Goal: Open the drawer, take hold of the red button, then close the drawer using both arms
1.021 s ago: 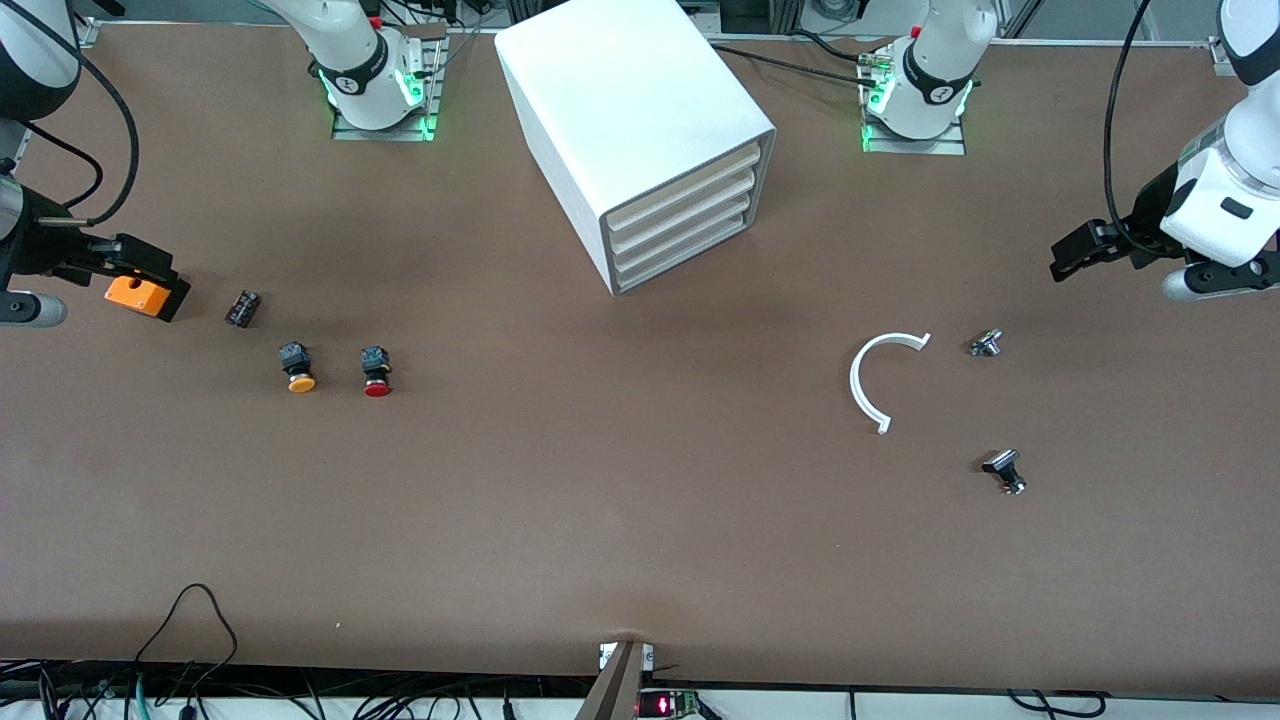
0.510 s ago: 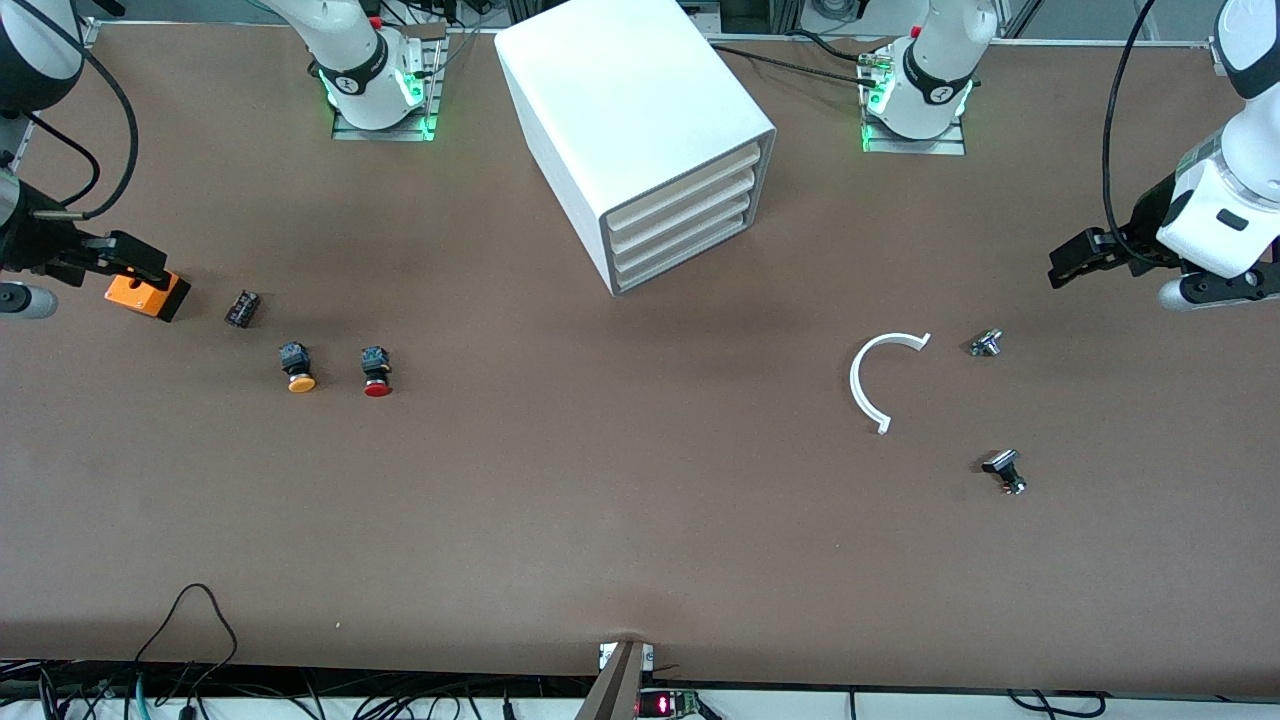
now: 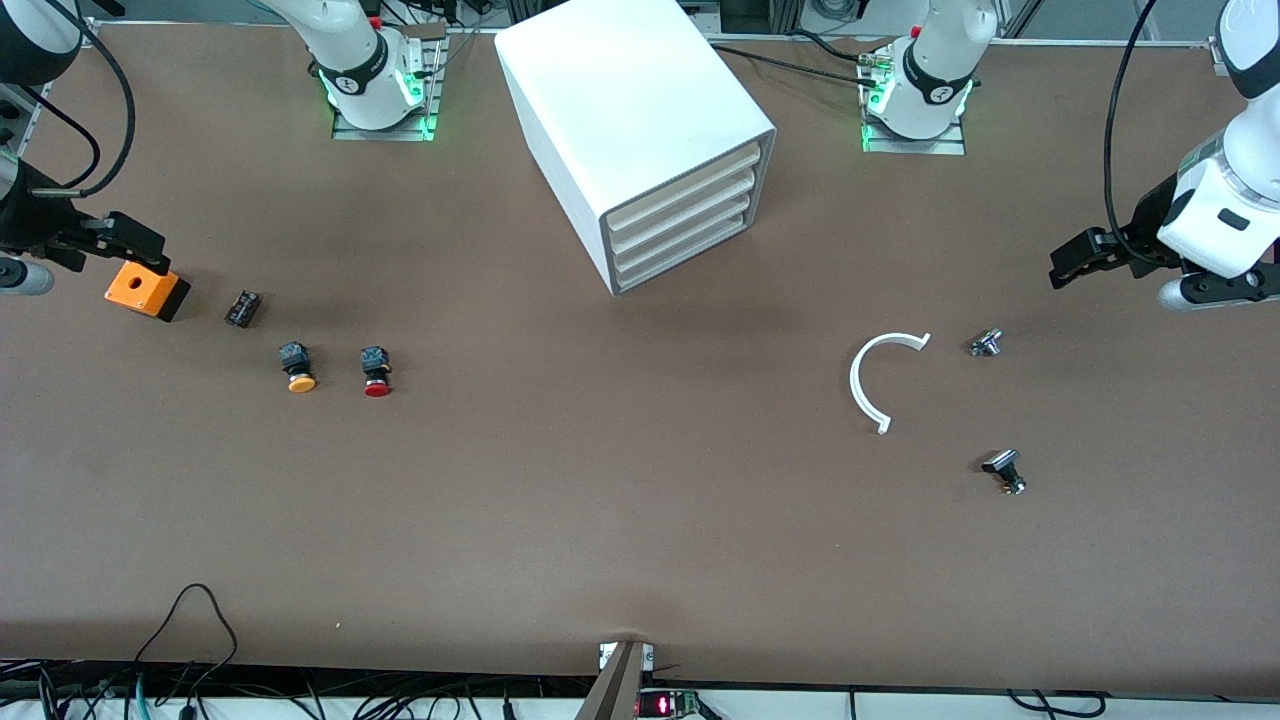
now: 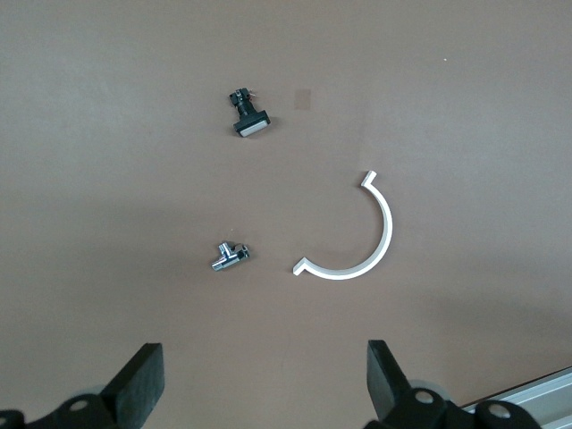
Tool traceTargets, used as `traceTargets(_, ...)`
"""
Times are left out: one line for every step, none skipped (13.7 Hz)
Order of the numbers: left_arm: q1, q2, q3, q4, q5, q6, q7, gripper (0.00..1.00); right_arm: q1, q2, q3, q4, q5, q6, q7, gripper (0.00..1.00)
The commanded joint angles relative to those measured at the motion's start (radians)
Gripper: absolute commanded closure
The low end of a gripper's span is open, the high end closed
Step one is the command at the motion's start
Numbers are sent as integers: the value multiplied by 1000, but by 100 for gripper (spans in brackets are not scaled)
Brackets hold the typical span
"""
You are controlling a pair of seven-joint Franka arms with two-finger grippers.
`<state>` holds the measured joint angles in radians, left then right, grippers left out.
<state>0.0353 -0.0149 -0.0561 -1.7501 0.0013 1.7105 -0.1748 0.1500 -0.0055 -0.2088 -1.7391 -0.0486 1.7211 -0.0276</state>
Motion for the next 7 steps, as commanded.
traceTargets(11,13,-11,29,16,-11,20,0,-4,-13,2,-19,-8,18,-9,0)
traceTargets(11,13,-11,29,14,-12,20,0,-6,-8,2,-11,-1,23,8,0)
traceTargets(11,13,-11,30,16,-11,20,0,-7,4,2,7,0,17,11,0)
traceTargets(11,13,-11,29,14,-12,18,0,-10,7,2,12,0,11,11,0)
traceTargets(11,13,-13,29,14,-12,18,0,-10,7,2,12,0,9,11,0)
traceTargets(11,13,-16,30,14,-14,15,0,-10,7,2,12,0,9,11,0)
traceTargets(9,13,-19,30,14,-14,14,0,-10,7,2,13,0,9,12,0)
